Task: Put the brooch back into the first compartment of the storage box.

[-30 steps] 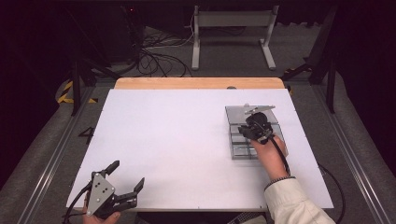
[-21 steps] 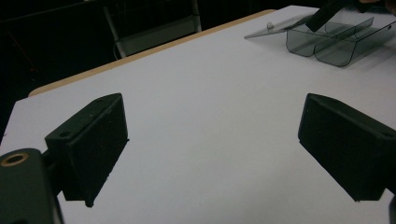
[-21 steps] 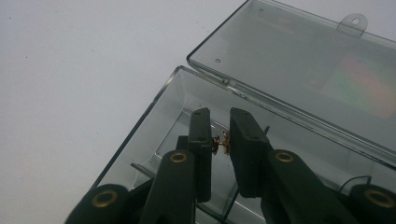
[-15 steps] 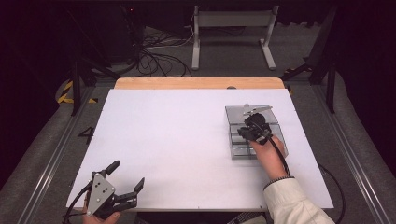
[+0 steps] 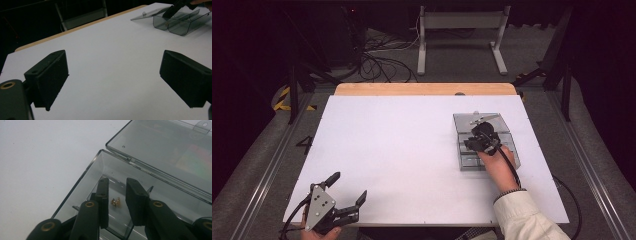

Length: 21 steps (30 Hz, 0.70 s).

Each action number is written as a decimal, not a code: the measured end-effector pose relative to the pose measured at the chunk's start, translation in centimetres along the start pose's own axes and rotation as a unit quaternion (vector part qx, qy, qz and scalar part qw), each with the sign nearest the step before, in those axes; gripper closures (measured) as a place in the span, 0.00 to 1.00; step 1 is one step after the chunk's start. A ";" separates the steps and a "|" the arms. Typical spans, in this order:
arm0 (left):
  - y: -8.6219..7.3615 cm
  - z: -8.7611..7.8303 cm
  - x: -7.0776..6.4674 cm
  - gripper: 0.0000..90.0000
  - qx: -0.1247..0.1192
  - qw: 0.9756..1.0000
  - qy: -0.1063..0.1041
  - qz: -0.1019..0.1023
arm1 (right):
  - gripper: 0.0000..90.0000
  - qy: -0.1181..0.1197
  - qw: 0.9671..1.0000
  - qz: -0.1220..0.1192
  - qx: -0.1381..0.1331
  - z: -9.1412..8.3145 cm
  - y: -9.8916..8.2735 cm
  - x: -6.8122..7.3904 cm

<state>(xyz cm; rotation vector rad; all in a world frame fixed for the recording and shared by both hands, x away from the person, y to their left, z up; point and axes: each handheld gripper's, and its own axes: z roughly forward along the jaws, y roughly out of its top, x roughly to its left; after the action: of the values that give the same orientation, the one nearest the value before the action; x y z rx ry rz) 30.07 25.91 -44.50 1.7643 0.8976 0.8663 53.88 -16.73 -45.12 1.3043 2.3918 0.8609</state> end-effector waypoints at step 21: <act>0.0 0.0 0.0 0.10 0.000 1.000 0.002 -0.002 | 0.22 0.046 0.995 -0.029 -0.084 -3.8 0.2 1.1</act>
<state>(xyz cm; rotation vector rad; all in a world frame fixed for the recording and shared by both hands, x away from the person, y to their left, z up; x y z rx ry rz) 30.11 25.88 -44.48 1.7614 0.9030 0.8679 51.46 -17.16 -41.99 1.1499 2.3543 1.1010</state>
